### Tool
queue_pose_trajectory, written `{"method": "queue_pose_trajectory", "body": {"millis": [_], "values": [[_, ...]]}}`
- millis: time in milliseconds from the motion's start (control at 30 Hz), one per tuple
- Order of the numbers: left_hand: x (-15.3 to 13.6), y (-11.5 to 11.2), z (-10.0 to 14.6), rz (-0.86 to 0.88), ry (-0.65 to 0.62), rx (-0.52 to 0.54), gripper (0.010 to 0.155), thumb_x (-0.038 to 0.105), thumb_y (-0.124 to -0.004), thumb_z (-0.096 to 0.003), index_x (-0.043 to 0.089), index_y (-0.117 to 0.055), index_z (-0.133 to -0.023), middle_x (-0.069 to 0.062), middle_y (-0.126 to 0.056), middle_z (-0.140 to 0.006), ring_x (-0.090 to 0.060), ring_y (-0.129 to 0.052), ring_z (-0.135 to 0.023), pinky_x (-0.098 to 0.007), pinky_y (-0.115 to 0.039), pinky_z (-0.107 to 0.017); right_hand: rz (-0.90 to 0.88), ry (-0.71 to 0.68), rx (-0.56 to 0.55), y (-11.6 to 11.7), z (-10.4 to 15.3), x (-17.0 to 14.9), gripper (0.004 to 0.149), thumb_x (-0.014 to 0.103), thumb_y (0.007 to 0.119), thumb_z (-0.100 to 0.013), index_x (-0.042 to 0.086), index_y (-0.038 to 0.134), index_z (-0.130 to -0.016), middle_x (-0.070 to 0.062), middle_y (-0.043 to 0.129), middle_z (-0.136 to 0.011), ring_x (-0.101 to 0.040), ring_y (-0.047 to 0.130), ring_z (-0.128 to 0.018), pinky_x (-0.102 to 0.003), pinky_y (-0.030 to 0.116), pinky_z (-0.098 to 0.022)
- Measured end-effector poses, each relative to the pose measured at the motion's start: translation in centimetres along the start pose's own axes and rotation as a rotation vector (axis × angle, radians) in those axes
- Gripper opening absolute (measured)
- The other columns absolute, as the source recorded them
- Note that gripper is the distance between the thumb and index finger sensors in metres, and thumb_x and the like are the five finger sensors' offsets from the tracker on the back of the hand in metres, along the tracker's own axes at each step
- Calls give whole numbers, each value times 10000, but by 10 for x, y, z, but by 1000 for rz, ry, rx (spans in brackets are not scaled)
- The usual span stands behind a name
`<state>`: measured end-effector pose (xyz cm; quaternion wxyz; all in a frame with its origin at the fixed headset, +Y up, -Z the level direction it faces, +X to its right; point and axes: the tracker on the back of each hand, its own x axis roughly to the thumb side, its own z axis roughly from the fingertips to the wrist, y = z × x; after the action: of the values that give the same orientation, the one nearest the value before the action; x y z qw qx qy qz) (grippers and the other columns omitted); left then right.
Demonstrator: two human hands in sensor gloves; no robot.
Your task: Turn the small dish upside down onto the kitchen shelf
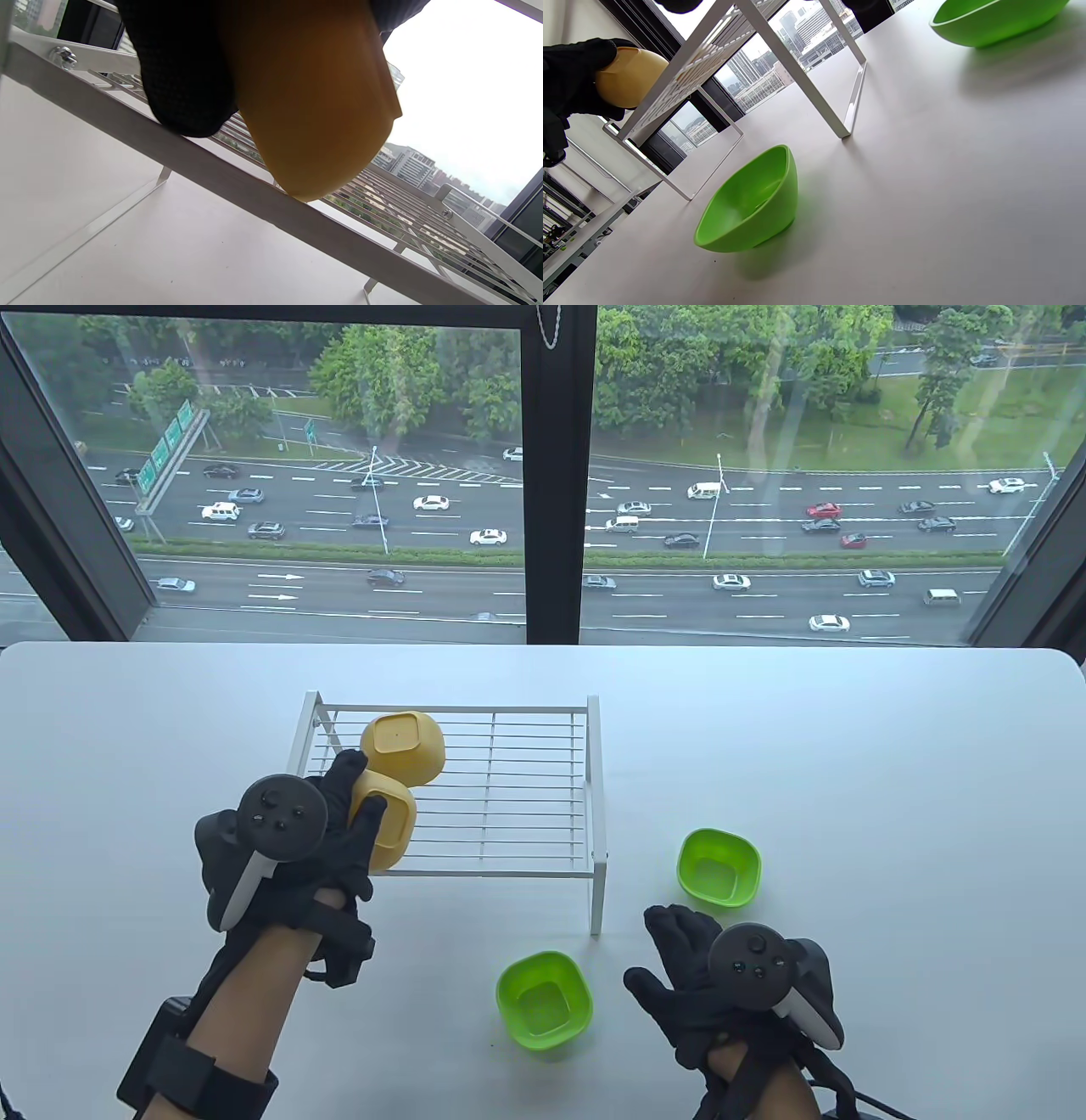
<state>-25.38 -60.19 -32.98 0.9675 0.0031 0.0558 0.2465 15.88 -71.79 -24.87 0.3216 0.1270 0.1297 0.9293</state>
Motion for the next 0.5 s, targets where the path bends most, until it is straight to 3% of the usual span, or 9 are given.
{"method": "queue_pose_trajectory", "body": {"millis": [133, 200, 233, 333, 433, 500], "values": [[2, -4, -11, -28, 63, -22, 670, 526, -651, -505, 233, -563, -1102, -220, -687, -1043, -471, -1056, -619, -334, -1018, -384, 0, 7, 5, 0, 1, -1, 822, 639, 621, -502, 166, 316, -1101, -190, 280, -1163, -490, 254, -1036, -718, 255, -694], [2, -7, -19, -75, 105, -65, 668, 528, -642, -506, 213, -605, -1094, -254, -772, -1022, -534, -1047, -586, -418, -977, -372, 1, 5, -1, -1, 1, -1, 821, 640, 620, -501, 167, 318, -1101, -189, 284, -1163, -488, 258, -1037, -717, 258, -694], [1, -8, -23, -88, 131, -93, 662, 523, -638, -508, 204, -624, -1088, -278, -823, -1001, -571, -1042, -563, -411, -932, -458, -2, 8, -2, -1, 1, -1, 821, 639, 621, -501, 166, 319, -1100, -190, 283, -1162, -489, 256, -1036, -718, 257, -694], [-1, -10, -31, -109, 157, -100, 654, 512, -616, -511, 190, -644, -1080, -328, -878, -957, -595, -1032, -499, -458, -913, -414, -9, 12, -2, -2, 1, -1, 821, 637, 622, -501, 165, 320, -1100, -190, 285, -1162, -489, 257, -1035, -717, 255, -695], [3, -12, -33, -177, 171, -90, 653, 500, -571, -516, 190, -617, -1089, -301, -845, -990, -555, -992, -575, -521, -885, -420, -7, 18, -5, -2, 2, -2, 821, 638, 622, -500, 165, 320, -1100, -191, 287, -1161, -489, 256, -1036, -717, 256, -695], [5, -16, -33, -244, 181, -101, 644, 489, -543, -522, 200, -600, -1095, -264, -809, -1022, -464, -915, -739, -545, -854, -452, -8, 21, -6, -3, 3, -2, 820, 637, 622, -500, 165, 320, -1099, -192, 285, -1161, -489, 256, -1035, -717, 256, -695]]}}
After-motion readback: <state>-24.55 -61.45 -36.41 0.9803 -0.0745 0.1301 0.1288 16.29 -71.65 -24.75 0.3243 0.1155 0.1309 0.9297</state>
